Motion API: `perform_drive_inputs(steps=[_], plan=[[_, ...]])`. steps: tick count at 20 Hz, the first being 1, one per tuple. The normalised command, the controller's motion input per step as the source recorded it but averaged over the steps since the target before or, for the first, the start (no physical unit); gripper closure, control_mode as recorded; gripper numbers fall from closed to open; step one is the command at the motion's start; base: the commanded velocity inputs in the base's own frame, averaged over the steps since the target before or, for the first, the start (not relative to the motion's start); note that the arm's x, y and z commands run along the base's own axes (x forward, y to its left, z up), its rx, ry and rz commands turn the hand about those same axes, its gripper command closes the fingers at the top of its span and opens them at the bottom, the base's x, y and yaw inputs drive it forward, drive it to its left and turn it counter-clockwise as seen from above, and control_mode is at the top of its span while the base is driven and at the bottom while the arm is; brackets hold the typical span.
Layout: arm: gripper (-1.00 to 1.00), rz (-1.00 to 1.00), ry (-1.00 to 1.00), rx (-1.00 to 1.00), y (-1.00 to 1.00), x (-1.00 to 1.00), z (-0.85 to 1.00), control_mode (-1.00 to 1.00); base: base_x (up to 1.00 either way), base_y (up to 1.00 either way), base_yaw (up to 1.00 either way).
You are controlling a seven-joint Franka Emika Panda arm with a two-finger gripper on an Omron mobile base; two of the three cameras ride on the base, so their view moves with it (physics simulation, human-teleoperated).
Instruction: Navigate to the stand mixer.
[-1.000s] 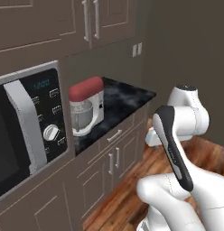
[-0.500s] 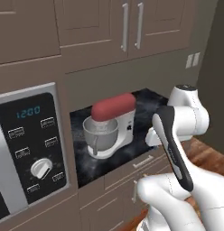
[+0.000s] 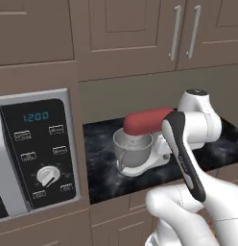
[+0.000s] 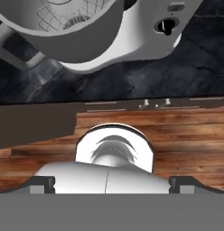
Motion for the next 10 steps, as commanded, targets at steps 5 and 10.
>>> perform_drive_inputs(steps=[5,10], plan=[[-1.00,0.00,0.00,0.00,0.00,0.00,0.00,1.00,0.02,-0.38,0.28],[-1.00,0.00,0.00,0.00,0.00,0.00,0.00,1.00,0.11,-0.13,0.12]])
